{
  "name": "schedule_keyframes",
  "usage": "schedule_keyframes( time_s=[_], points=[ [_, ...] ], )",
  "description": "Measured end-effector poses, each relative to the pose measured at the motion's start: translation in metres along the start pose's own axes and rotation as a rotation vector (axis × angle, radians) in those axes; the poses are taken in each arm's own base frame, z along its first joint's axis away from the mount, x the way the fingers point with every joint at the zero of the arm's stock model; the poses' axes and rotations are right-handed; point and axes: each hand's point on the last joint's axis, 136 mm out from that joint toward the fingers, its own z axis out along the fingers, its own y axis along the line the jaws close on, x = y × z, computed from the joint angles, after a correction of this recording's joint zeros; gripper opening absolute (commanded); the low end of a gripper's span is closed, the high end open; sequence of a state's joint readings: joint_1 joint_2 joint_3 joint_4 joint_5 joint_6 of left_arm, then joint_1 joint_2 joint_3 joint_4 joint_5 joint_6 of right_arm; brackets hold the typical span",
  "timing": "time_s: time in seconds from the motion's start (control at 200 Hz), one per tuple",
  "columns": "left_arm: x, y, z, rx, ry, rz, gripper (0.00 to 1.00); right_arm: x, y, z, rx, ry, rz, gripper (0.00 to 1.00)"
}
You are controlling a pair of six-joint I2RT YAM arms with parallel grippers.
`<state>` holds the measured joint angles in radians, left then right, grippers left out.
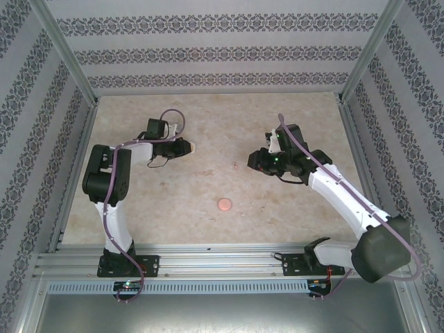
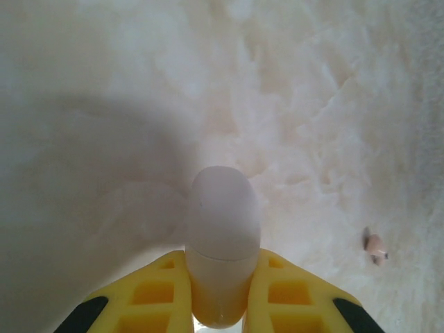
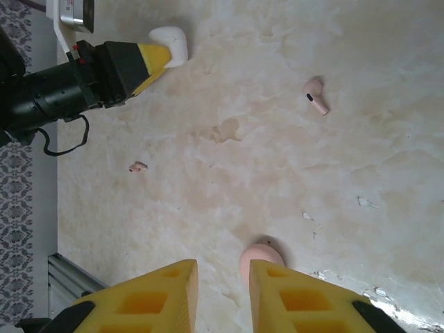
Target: Insert the wireless bluetooth earbuds into the charging case
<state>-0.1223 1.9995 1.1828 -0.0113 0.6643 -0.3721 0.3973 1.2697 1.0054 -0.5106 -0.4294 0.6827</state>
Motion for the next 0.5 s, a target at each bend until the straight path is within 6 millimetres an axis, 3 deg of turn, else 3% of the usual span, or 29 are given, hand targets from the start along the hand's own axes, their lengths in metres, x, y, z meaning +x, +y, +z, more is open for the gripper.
schedule_keyframes(
  time_s=[0.5],
  points=[
    [0.001,0.020,-0.006,-0.083,0.042,0.014,0.46,0.028,-0.007,0.042,0.055,0.135,-0.011,0.29]
  ],
)
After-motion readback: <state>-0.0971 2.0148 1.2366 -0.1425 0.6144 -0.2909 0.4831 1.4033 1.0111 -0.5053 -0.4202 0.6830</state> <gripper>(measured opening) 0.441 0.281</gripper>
